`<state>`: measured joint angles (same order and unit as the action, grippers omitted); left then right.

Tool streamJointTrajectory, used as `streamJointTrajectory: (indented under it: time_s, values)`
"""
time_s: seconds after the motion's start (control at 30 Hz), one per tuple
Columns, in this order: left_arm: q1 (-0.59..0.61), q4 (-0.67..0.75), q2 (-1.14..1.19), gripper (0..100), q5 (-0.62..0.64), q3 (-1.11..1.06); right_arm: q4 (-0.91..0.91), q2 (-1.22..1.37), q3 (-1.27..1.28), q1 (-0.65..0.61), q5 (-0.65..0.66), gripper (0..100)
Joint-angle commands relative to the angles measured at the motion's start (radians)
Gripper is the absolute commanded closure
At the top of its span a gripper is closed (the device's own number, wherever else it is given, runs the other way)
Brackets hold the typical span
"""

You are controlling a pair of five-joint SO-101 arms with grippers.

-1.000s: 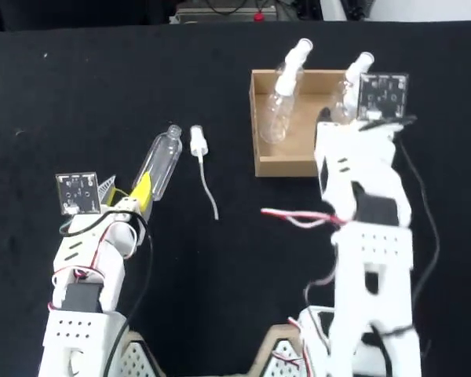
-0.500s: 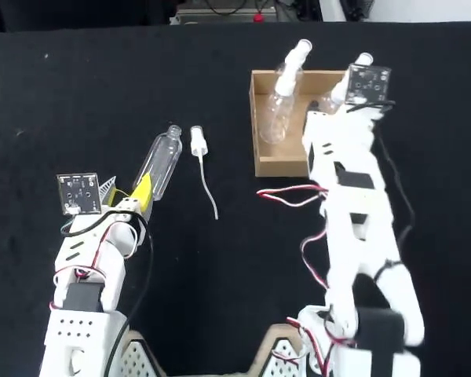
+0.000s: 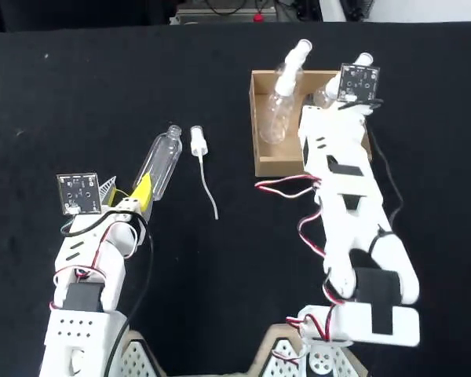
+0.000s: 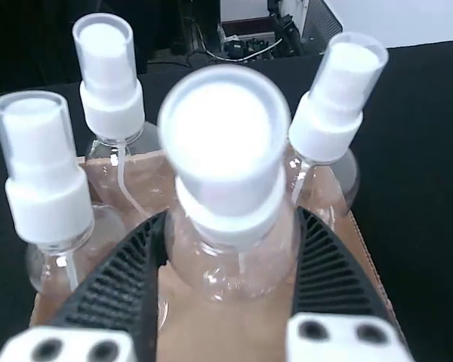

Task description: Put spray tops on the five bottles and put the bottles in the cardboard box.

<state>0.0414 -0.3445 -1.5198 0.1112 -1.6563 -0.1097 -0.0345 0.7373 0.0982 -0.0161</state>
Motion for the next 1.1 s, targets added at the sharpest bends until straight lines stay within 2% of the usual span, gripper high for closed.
streamJointTrajectory:
  time_s: [0.0,0.43,1.07]
  values:
    - [0.001,0.021,-0.011,80,0.008,0.012,-0.034,0.024,-0.087,-0.021,-0.008,85.4]
    - [0.001,0.021,-0.011,80,0.008,0.01,-0.035,0.136,-0.162,-0.074,-0.006,85.4]
    - [0.001,0.021,-0.011,80,0.008,0.01,-0.037,0.153,-0.185,-0.055,-0.006,85.4]
